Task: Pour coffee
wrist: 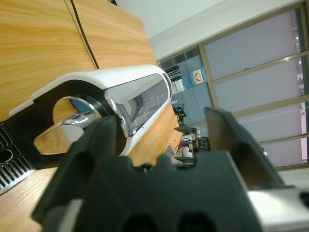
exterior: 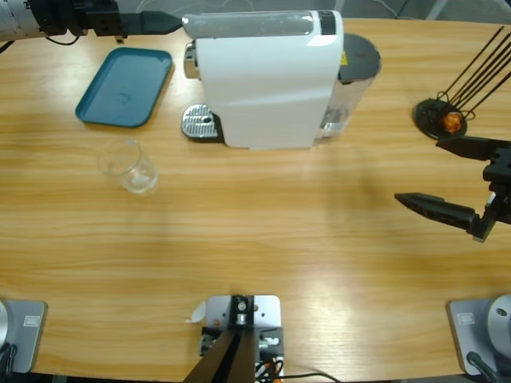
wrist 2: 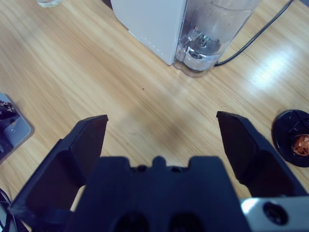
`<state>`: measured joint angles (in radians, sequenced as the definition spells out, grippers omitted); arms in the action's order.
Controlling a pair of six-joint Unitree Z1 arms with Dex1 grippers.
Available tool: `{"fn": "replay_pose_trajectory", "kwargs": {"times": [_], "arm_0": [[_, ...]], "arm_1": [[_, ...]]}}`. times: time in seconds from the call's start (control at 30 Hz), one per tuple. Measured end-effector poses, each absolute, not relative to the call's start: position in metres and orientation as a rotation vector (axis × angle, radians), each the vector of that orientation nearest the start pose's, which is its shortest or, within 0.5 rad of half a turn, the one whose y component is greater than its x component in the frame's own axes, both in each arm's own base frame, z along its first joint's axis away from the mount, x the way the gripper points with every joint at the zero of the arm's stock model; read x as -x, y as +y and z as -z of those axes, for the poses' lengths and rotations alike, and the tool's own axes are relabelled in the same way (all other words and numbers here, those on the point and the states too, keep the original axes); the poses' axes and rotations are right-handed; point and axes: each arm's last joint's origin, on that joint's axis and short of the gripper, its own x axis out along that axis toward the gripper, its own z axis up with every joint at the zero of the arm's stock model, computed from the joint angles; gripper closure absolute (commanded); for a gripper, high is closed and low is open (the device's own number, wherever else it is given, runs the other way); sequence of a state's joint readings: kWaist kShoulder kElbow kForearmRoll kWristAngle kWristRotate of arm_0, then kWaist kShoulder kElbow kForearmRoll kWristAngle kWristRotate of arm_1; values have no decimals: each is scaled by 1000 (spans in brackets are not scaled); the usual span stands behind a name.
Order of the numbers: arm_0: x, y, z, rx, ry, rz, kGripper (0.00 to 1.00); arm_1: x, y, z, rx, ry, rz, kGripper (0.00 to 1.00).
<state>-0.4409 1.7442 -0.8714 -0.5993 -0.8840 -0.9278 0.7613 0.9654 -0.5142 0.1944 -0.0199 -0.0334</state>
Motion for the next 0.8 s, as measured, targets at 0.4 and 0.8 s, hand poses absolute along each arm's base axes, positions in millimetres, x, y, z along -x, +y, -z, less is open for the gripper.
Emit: {"fn": "replay_pose_trajectory", "kwargs": {"times": [0.4, 0.8], "arm_0": [[-300, -184, -278, 848, 907, 1076, 1000], [-302, -186, -276, 844, 917, 1118, 1000]], "arm_1": [[-87, 82, -274, 287, 611, -725, 4], [-87, 83, -274, 286, 619, -735, 13]]}}
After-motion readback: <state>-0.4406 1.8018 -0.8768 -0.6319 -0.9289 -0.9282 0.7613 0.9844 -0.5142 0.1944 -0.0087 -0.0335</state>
